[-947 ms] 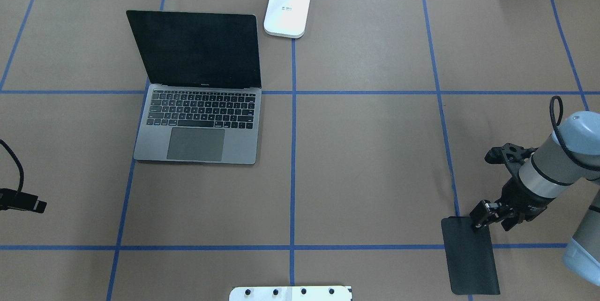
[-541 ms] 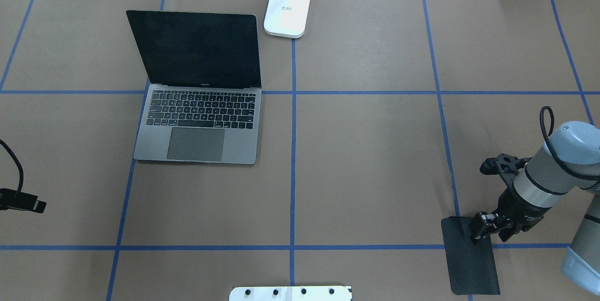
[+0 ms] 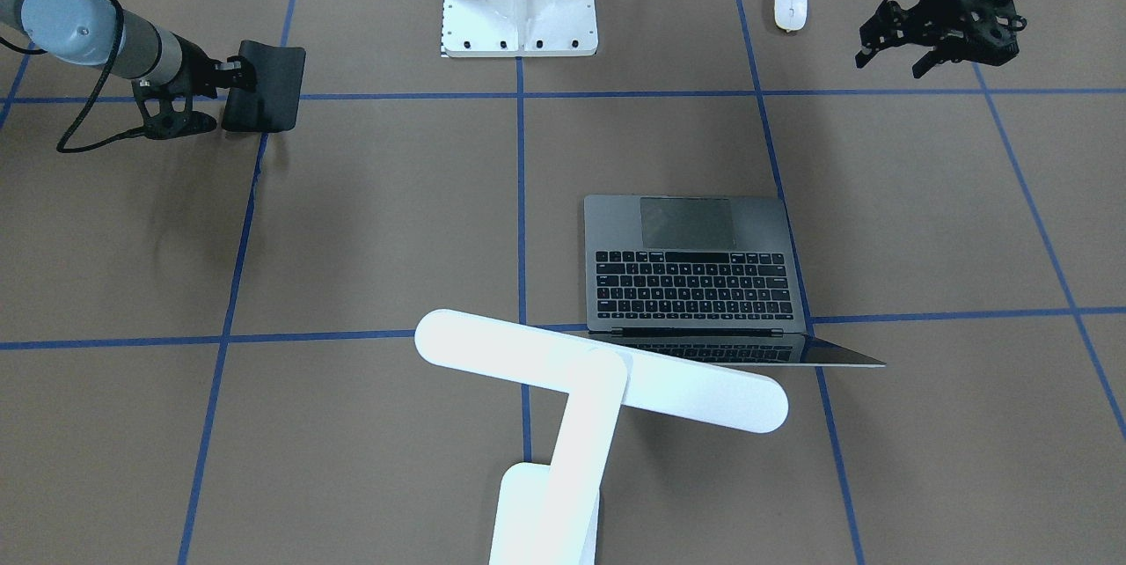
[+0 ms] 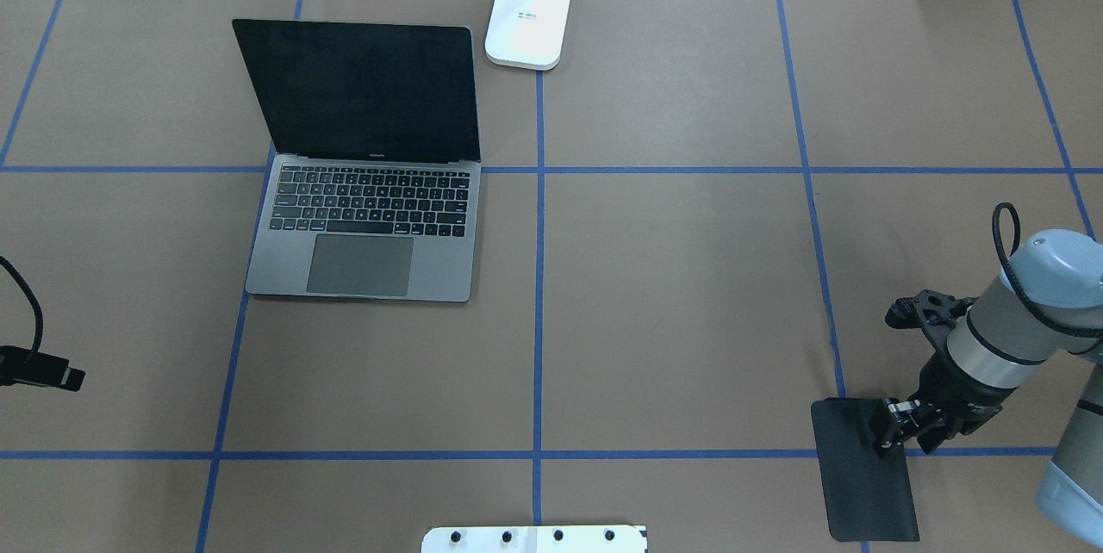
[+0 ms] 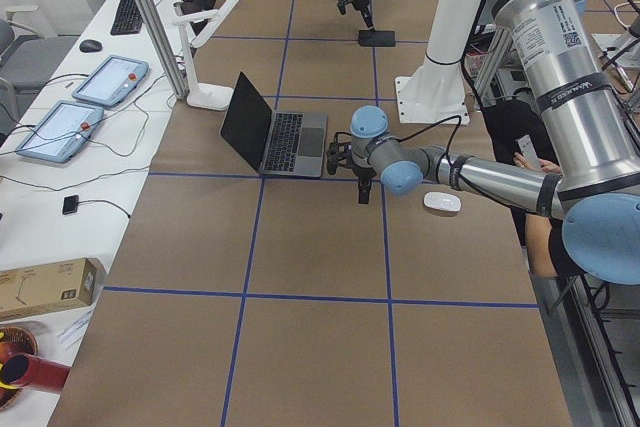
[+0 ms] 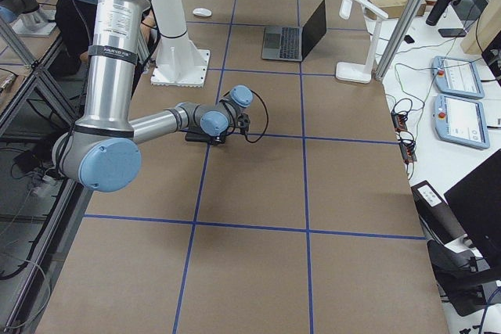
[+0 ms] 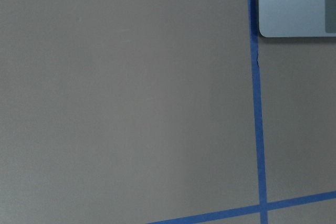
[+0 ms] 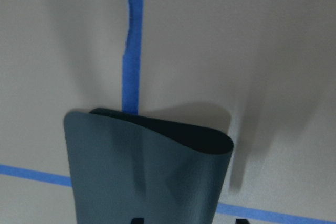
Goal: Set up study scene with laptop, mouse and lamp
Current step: 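Grasp the dark grey mouse pad edge with the right gripper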
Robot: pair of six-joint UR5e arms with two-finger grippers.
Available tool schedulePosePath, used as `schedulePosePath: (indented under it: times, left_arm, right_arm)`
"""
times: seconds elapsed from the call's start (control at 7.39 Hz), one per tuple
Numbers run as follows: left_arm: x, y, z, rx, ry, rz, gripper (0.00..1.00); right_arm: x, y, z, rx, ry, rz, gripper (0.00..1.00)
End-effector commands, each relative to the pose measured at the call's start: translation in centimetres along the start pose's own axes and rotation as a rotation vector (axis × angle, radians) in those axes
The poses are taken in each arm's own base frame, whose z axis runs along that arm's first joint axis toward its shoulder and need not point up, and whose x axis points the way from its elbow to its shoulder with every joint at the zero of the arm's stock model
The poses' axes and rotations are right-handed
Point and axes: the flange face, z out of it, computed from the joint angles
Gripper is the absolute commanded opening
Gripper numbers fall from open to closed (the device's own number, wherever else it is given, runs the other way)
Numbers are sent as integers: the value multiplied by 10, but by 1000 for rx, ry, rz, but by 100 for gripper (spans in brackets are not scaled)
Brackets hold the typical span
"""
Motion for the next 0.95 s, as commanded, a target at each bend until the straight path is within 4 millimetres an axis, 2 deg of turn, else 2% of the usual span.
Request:
schedulePosePath:
  times: [0.0,0.14,0.27,0.41,0.68,0.81]
  left_arm:
    - [0,1,0,-1,-2,0,100]
    - [-1,0,0,1,-2,1,100]
    - [0,1,0,-1,-2,2,100]
    - [-2,1,0,-2,-4,0,100]
    - [-4,3,0,-1,-3,1,100]
    - [-4,3,0,-1,-3,1,100]
  right_arm:
    - [-1,3,7,-19,8,-2,66]
    - [-1,3,7,-23,4,-3,65]
    - [-2,4,8,-26,4,-4,45]
    - [-2,5,12,-35,8,-5,37]
    - [-1,4,13,-36,10,-4,33]
    - [0,3,9,-29,5,-1,23]
